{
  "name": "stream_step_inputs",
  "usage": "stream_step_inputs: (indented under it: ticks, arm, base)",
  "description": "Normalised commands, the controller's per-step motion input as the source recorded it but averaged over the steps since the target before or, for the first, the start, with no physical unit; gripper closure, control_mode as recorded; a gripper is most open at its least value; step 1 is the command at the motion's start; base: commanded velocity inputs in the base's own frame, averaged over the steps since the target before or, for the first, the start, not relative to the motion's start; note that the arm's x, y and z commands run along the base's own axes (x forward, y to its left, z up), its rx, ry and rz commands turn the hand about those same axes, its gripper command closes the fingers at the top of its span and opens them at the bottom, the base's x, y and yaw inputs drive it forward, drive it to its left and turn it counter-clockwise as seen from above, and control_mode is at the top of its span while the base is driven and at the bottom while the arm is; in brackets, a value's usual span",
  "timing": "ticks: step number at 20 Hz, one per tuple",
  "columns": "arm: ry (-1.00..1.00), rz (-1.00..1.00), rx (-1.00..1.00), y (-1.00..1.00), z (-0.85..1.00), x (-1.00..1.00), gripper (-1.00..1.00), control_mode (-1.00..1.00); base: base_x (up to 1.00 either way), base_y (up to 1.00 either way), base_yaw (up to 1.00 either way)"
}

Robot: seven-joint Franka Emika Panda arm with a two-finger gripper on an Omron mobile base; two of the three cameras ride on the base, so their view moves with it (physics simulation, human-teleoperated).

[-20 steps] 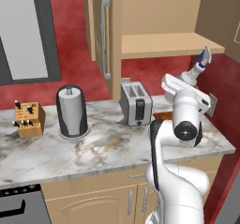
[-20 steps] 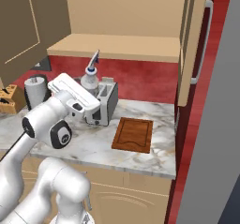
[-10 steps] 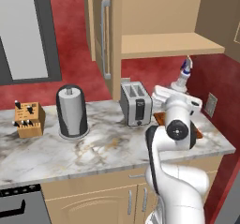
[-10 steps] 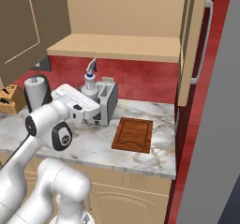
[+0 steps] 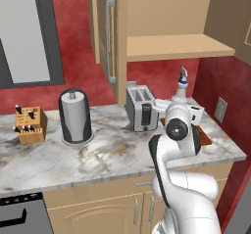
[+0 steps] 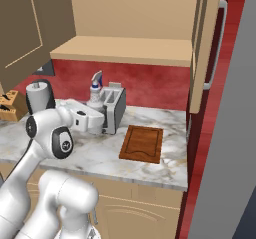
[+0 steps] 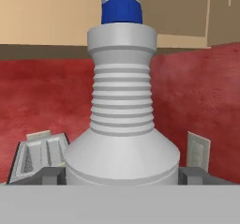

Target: Grab the spray bottle from the cabinet, then place it next to the cutting board for sanitizing. Then grab the dish brush from the countertop next to the sink and place it next to the cutting board.

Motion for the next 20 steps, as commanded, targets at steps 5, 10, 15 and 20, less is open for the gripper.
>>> stream_step_inputs:
  ticks: [5, 10, 15, 20]
  arm:
    - [-0.01, 0.00, 0.03, 0.02, -0.49, 0.28, 1.00, -1.00]
    - [-0.05, -0.01, 0.00, 0.16, -0.69, 0.53, 1.00, -1.00]
    - [-0.01, -0.12, 0.00, 0.22, -0.61, 0.50, 1.00, -1.00]
    - [0.00, -0.30, 0.00, 0.12, -0.44, 0.14, 1.00, -1.00]
  base:
    - [0.00, 0.00, 0.00]
    - [0.00, 0.00, 0.00]
    - [0.00, 0.00, 0.00]
    - [0.00, 0.00, 0.00]
